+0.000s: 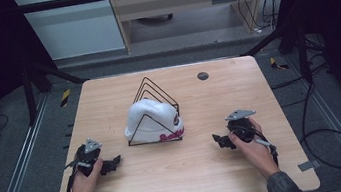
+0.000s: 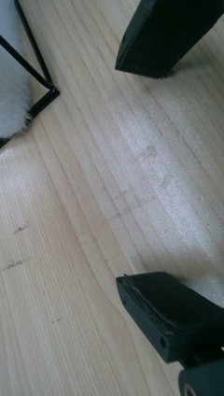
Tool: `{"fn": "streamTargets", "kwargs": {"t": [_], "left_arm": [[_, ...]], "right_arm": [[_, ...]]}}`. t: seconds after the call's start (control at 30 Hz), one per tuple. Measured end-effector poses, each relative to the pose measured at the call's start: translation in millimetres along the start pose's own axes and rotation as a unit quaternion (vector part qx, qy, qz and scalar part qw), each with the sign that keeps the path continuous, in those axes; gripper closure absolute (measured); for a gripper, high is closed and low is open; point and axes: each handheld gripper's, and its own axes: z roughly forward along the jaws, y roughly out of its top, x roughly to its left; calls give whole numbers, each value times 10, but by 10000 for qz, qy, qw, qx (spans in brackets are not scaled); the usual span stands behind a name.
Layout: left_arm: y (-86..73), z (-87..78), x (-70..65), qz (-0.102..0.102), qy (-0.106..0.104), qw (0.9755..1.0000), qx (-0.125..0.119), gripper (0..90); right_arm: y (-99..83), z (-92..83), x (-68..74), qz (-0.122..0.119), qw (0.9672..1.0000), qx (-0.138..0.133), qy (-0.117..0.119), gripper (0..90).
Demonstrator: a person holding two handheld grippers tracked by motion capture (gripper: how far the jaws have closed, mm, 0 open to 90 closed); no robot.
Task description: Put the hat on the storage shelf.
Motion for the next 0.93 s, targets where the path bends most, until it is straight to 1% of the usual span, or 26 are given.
{"fn": "streamTargets", "kwargs": {"t": [0.07, 0.27, 0.33, 0.4, 0.5, 0.7, 0.8, 0.83, 0.87, 0.93], "left_arm": [[0, 0, 0, 1, 2, 10000, -1, 0], [-1, 0, -1, 4, 0, 10000, -3, 0], [-1, 0, -1, 4, 0, 10000, -3, 0], [-1, -1, -1, 7, -7, 10000, -2, 0], [-2, -2, -2, 9, -5, 10000, -3, 0], [-5, -4, -4, 7, -4, 10000, -6, 0], [-9, -9, -6, 13, 0, 10000, 1, 0], [-10, -10, -6, 13, 0, 10000, 1, 0], [-10, -10, -6, 13, 0, 10000, 1, 0], [-10, -10, -6, 13, 1, 10000, 0, 0]], "right_arm": [[2, 58, 13, 47, 10000, 38, -24, 122], [-17, 215, 104, 10, 9998, 74, -176, 113], [-22, 225, 104, -10, 9998, 73, -210, 113], [-34, 249, 111, 39, 9998, 95, -192, 107], [-50, 273, 138, -77, 9995, 69, -293, 94], [-52, 274, 144, -53, 9995, 72, -306, 90], [-59, 268, 161, -7, 9994, 65, -347, 90], [-65, 263, 179, 47, 9992, 70, -403, 90], [-65, 263, 179, 47, 9992, 70, -403, 90], [-70, 260, 200, 102, 9987, 73, -491, 90]]}}
